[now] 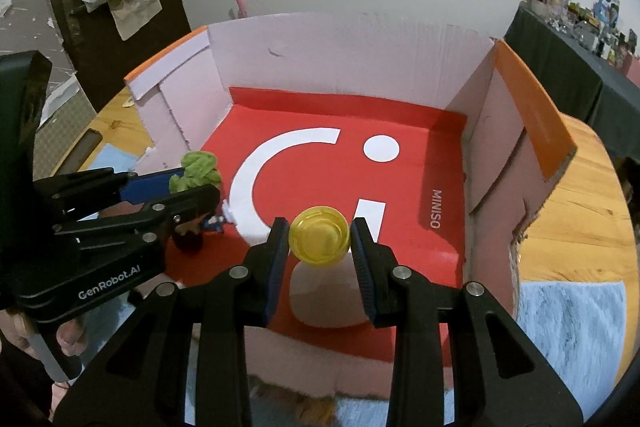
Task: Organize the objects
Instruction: 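Carry the green plush and yellow cap into the red-lined box with both tools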
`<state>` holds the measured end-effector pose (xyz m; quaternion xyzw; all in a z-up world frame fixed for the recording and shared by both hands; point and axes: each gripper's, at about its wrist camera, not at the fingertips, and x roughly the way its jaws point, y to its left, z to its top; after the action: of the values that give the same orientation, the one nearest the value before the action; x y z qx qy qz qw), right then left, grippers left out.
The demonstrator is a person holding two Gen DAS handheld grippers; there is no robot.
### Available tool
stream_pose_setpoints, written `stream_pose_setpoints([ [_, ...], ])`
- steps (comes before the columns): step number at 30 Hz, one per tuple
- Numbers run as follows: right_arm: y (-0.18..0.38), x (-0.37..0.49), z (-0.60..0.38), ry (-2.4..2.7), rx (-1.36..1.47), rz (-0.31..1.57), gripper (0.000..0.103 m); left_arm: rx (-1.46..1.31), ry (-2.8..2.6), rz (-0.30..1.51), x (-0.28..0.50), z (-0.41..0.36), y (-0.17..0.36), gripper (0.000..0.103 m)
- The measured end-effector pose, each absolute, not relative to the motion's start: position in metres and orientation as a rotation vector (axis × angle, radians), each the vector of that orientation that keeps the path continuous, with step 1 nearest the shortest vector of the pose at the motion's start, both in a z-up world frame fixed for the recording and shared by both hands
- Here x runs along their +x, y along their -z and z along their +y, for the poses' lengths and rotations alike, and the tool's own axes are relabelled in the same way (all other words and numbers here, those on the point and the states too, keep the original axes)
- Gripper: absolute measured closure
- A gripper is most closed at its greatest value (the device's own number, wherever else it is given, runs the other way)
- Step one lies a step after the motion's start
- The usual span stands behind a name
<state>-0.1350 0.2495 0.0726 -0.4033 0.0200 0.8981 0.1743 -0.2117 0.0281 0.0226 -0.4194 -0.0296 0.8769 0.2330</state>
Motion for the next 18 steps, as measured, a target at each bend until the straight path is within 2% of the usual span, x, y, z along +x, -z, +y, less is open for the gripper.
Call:
stream_pose_setpoints([
  [18, -0.062, -0.16, 0.27, -2.452, -1.193, 0.054, 0.073, -1.252, -2.381, -0.03, -0.247, 0.039, -0.008, 0.072],
])
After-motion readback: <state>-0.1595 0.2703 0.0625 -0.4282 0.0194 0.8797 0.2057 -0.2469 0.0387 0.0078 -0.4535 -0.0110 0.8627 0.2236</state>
